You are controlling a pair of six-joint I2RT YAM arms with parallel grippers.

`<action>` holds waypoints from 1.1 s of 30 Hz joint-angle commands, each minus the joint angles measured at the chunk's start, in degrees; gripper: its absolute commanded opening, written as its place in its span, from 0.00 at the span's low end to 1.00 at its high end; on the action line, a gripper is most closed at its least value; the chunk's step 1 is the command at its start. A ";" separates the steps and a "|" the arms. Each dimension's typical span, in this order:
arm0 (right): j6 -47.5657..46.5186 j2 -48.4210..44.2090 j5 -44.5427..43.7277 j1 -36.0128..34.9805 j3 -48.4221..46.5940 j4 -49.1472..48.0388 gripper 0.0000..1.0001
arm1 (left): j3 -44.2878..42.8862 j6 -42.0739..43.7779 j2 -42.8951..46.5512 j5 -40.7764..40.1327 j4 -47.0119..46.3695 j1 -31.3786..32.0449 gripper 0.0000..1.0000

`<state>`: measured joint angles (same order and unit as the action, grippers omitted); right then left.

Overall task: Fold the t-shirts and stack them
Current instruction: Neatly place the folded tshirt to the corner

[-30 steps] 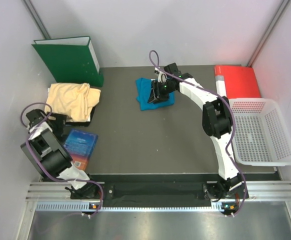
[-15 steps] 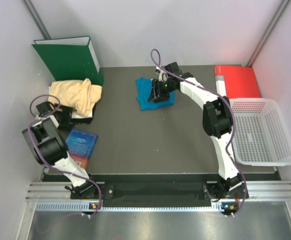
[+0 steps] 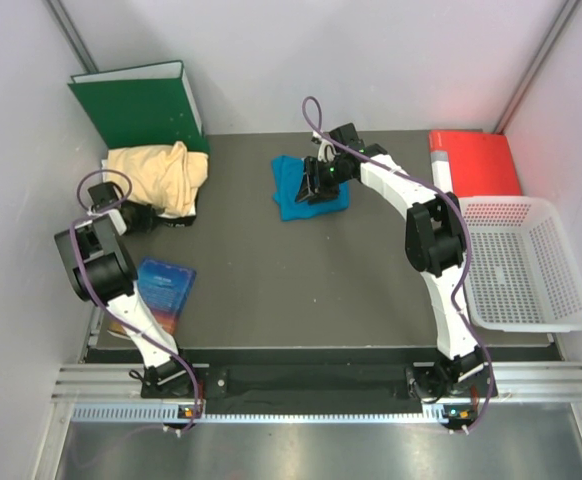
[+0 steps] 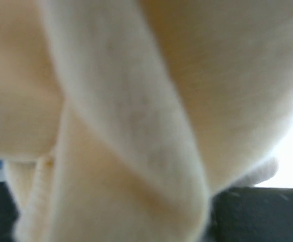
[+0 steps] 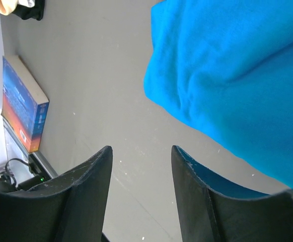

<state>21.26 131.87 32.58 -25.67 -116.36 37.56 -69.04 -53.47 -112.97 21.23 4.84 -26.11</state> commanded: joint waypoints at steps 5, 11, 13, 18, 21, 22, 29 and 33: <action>1.07 -0.39 -0.23 0.62 -1.07 -2.49 0.51 | -1.19 6.18 -5.07 9.69 12.73 10.98 0.00; 1.07 -0.30 -0.06 0.80 -0.98 -2.67 0.51 | -0.84 9.00 -4.46 12.07 19.58 15.47 0.00; 1.07 -0.04 0.03 0.88 -0.98 -2.84 0.51 | -0.05 9.53 -3.58 13.48 21.34 15.82 0.00; 1.07 0.22 0.21 1.15 -1.51 -2.49 0.52 | 1.96 10.06 -1.04 14.27 24.07 15.74 0.00; 0.81 0.14 0.21 1.50 -1.59 -1.88 0.52 | 4.34 9.00 0.29 15.32 23.64 16.35 0.00; 0.63 0.14 0.12 1.59 -1.59 -1.62 0.52 | 4.78 8.91 0.38 15.94 23.64 16.53 0.00; -0.78 -0.12 -0.06 2.12 -1.16 -0.21 0.52 | 3.39 11.01 -2.43 18.58 26.17 21.45 0.00; -1.57 -1.26 -3.12 2.29 -0.89 -0.38 0.52 | 0.93 13.30 -2.17 18.23 29.25 22.07 0.21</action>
<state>21.41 131.87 32.36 -23.99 -116.36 37.45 -68.82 -45.04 -111.81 33.74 17.06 -9.02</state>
